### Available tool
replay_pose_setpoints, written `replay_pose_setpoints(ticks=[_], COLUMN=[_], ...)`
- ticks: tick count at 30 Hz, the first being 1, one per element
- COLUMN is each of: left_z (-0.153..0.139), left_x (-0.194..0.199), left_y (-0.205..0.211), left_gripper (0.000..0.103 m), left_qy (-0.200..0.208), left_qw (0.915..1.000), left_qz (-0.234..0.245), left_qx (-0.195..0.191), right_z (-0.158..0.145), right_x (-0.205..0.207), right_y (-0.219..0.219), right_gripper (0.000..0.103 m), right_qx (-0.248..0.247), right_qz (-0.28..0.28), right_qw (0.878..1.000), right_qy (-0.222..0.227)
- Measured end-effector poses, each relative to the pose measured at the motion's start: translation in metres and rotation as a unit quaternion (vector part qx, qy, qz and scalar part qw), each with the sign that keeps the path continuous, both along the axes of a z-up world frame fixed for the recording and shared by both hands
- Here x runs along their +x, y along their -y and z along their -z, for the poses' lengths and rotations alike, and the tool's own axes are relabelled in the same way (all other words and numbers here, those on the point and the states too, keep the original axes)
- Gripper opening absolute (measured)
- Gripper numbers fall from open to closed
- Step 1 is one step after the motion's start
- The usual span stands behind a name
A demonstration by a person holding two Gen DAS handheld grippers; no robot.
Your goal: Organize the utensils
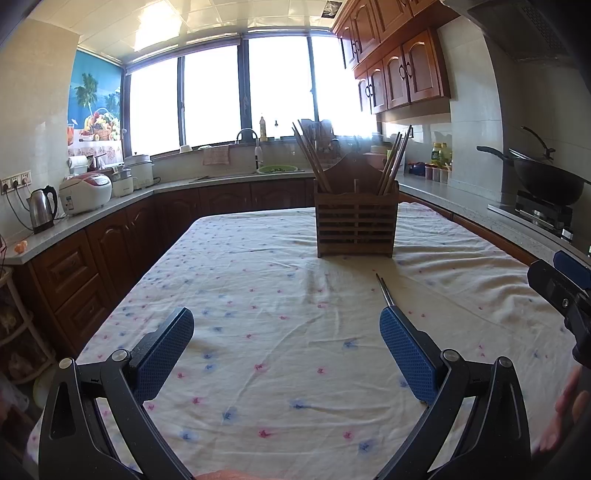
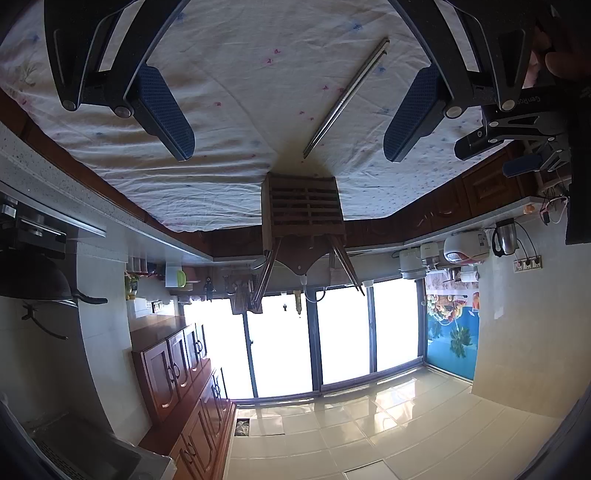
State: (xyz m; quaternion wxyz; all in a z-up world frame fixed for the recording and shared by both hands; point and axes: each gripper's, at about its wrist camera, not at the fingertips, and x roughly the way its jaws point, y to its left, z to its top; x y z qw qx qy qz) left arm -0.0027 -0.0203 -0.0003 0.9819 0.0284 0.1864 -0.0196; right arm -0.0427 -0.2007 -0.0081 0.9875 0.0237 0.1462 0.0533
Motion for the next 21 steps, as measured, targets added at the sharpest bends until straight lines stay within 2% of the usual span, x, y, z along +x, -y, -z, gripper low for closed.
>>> replay_pose_setpoints(ticks=[21], left_z=[0.0010], left_x=[0.0009], left_y=[-0.0006], left_gripper=[0.103], left_qy=[-0.002], left_qw=[1.0000], left_qz=[-0.003], left_qx=[-0.002], right_z=[-0.0003], right_x=[-0.0016], right_y=[-0.0043], right_gripper=[0.103], right_qx=[0.004], right_qz=[-0.003], right_qw=[1.000], right_qy=[-0.002])
